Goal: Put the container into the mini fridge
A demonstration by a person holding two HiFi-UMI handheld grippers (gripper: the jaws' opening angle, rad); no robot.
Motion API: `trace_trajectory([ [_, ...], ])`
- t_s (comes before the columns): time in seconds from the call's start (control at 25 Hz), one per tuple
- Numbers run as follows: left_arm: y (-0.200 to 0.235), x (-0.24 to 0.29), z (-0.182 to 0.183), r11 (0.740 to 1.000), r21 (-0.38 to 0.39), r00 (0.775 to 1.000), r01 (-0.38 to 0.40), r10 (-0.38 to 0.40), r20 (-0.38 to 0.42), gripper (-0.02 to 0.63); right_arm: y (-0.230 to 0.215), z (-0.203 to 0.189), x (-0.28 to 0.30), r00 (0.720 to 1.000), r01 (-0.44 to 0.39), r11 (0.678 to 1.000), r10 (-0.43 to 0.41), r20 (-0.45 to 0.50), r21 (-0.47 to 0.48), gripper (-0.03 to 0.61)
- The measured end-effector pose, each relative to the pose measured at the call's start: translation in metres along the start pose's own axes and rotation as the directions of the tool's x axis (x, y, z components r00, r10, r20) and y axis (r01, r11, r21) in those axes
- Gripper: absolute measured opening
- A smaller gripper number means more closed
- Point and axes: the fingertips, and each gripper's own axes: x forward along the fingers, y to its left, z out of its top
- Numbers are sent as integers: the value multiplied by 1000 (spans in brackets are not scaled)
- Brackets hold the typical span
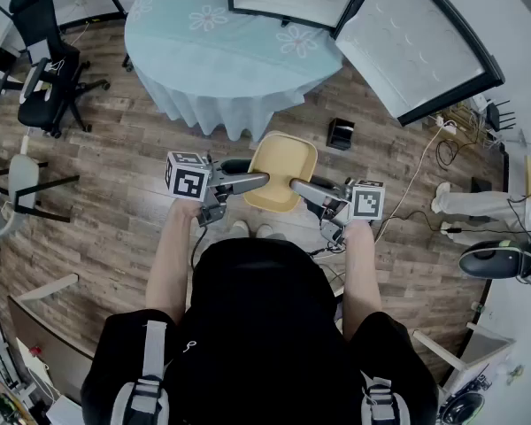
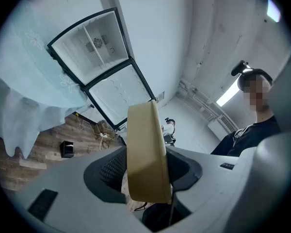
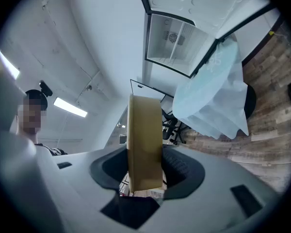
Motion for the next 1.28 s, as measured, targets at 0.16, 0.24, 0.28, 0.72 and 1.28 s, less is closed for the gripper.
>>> trace_trajectory([
  [0.16, -3, -1, 3, 1000, -5, 1000, -10, 10, -3, 216, -3, 0, 0, 1000, 4, 1000, -4, -2, -7, 195],
  [0.24, -4, -2, 2, 1000, -8, 1000, -11, 11, 2, 216, -3, -1, 0, 1000, 0, 1000, 0, -3, -7, 195],
  [0.28, -4, -3, 1, 1000, -8, 1000, -12, 12, 4, 216, -2, -2, 1, 1000, -2, 1000, 2, -4, -7, 195],
  [0.72, -4, -20, -1, 1000, -21, 1000, -13, 14, 18, 216, -1, -14, 16, 1000, 8, 1000, -8, -3, -6, 196],
  [1.28, 7, -34, -2, 999, -19, 999, 34, -34, 0, 212, -3, -17, 31, 989, 135, 991, -134, 56, -16, 193],
])
